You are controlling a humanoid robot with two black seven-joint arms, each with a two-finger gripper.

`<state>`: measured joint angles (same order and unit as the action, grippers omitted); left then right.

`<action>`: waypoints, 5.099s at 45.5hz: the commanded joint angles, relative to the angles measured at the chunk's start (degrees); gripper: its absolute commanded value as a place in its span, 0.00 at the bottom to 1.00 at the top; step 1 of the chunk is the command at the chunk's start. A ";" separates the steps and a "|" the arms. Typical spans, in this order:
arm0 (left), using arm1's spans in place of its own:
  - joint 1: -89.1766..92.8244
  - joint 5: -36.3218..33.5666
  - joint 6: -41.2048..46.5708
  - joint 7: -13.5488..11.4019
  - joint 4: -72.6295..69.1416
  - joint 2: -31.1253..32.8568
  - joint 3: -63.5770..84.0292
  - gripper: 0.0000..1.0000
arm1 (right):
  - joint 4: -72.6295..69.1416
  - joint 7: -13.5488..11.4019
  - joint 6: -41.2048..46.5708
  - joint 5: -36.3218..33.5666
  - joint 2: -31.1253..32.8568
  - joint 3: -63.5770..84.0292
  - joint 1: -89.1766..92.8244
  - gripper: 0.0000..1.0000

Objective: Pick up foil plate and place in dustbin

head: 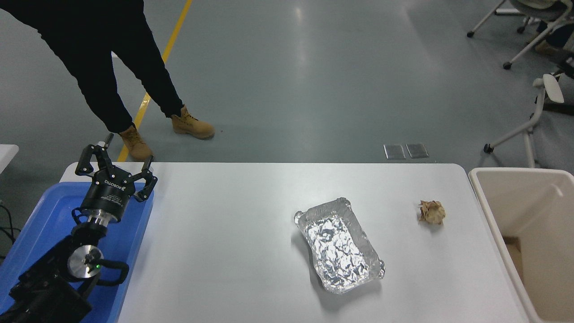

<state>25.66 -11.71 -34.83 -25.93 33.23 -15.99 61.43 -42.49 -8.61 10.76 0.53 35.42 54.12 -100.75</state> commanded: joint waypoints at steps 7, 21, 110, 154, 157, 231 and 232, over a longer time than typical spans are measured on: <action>0.00 0.02 0.02 0.00 -0.01 0.00 0.00 0.98 | -20.78 -0.09 21.67 -0.01 -1.67 0.73 -19.48 1.00; 0.00 0.02 0.02 0.00 -0.01 0.00 0.00 0.98 | -36.34 -0.01 27.73 -0.01 -4.22 4.95 -27.56 1.00; 0.00 -0.07 0.02 0.00 -0.01 -0.09 0.00 0.98 | -6.21 2.72 10.77 11.86 -35.42 3.01 20.15 0.92; 0.00 0.02 0.02 0.00 -0.01 -0.09 0.00 0.98 | 1.18 7.55 6.38 11.95 -35.42 0.38 30.62 0.54; -0.08 0.02 0.02 0.00 -0.01 -0.09 0.00 0.98 | 0.39 8.95 6.38 11.86 -35.42 -0.06 30.18 0.45; -0.08 -0.07 0.02 0.00 -0.01 -0.09 0.00 0.98 | -20.09 12.91 23.51 15.99 -10.12 -7.53 -9.71 0.00; 0.00 -0.07 0.02 0.00 -0.01 -0.09 0.00 0.98 | -20.18 12.91 24.13 15.99 -9.59 -7.53 -10.77 0.00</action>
<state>25.60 -11.73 -34.81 -25.93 33.23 -16.07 61.43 -57.20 4.24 30.87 16.60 16.89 47.35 -99.95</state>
